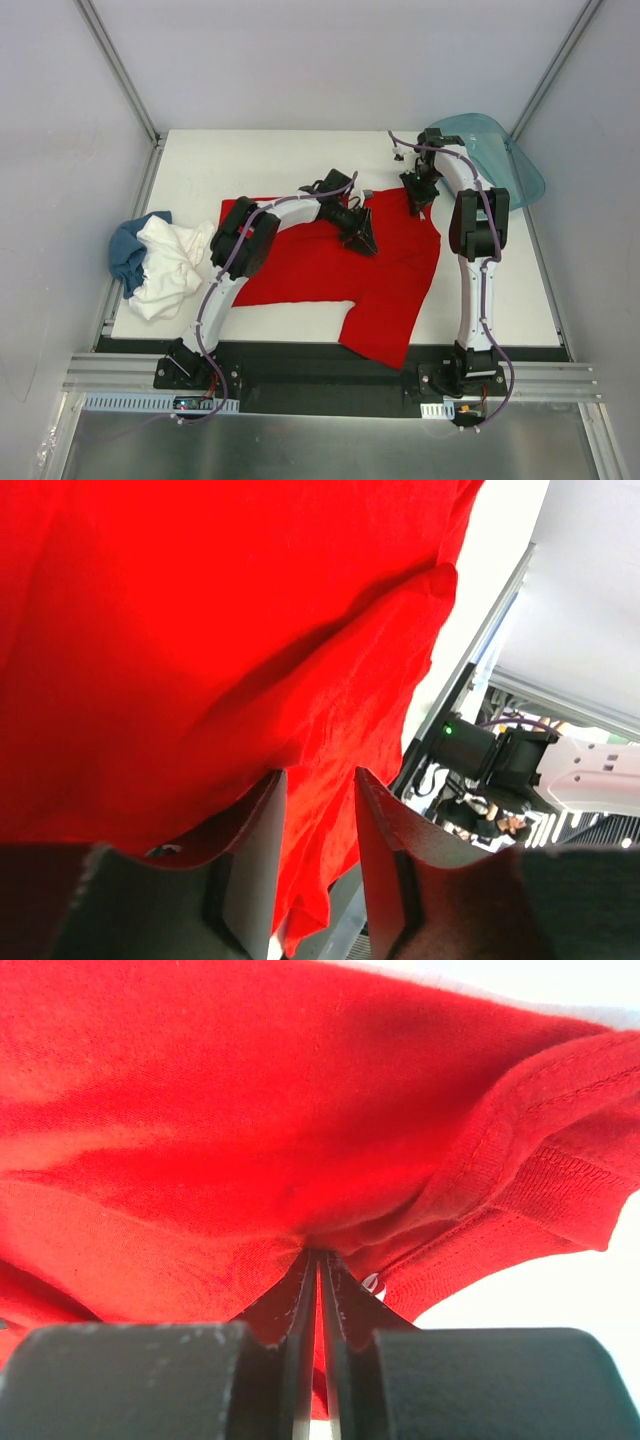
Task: Roll the t-shirts
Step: Fold the T-shirt at the center of the board.
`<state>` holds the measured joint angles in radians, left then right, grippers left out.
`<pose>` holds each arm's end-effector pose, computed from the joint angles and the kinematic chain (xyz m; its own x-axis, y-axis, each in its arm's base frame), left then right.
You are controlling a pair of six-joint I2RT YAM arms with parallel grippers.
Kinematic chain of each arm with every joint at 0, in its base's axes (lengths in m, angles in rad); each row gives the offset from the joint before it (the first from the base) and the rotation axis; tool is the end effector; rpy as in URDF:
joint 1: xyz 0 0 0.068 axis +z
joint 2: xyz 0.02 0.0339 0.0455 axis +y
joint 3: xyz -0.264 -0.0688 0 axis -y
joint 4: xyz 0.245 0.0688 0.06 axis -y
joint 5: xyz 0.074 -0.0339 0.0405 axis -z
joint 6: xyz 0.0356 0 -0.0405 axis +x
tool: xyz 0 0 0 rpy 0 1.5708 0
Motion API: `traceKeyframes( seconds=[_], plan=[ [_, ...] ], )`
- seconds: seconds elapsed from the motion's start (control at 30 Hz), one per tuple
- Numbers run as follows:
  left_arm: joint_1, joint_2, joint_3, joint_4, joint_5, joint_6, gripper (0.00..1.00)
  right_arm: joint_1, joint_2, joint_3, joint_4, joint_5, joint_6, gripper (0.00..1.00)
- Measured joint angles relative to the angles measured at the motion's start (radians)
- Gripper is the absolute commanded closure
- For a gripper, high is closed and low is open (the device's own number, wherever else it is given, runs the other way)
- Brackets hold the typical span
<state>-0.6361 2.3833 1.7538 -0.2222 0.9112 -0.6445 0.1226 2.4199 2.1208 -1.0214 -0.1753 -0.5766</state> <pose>0.3920 -0.3245 0.1272 -0.9541 0.2469 -0.1693 0.2621 0.4154 -0.8711 0.4925 0.0669 0.1674 -0.7171 -0.6292 -0.2998 -0.6611 0.7503 0.0066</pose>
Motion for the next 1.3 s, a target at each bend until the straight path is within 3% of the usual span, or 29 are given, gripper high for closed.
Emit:
traceKeyframes(
  seconds=[0.23, 0.5, 0.97, 1.0, 1.03, 1.07, 1.13, 1.3],
  plan=[
    [-0.007, 0.052, 0.068, 0.0, -0.008, 0.009, 1.0, 0.006, 0.0, 0.001, 0.0, 0.015, -0.001, 0.92],
    [0.003, 0.039, 0.03, 0.006, 0.002, 0.01, 1.0, 0.012, 0.0, 0.001, 0.0, 0.03, -0.003, 0.92],
    [0.095, -0.172, -0.176, -0.023, 0.053, 0.037, 1.0, 0.016, 0.0, 0.002, 0.0, 0.04, -0.004, 0.92],
    [0.095, -0.179, -0.183, -0.023, 0.057, 0.04, 0.99, 0.016, 0.0, 0.002, 0.0, 0.04, -0.004, 0.92],
    [0.094, -0.183, -0.192, -0.024, 0.061, 0.043, 0.93, 0.016, 0.0, 0.002, 0.0, 0.04, -0.004, 0.92],
    [0.093, -0.185, -0.201, -0.026, 0.063, 0.048, 0.81, 0.016, 0.0, 0.002, 0.0, 0.04, -0.004, 0.92],
    [0.093, -0.186, -0.219, -0.033, 0.068, 0.06, 0.73, 0.016, 0.0, 0.002, 0.0, 0.041, -0.006, 0.92],
    [0.099, -0.188, -0.235, -0.085, 0.061, 0.078, 0.66, 0.019, -0.001, 0.002, -0.001, 0.045, -0.016, 0.91]
  ],
)
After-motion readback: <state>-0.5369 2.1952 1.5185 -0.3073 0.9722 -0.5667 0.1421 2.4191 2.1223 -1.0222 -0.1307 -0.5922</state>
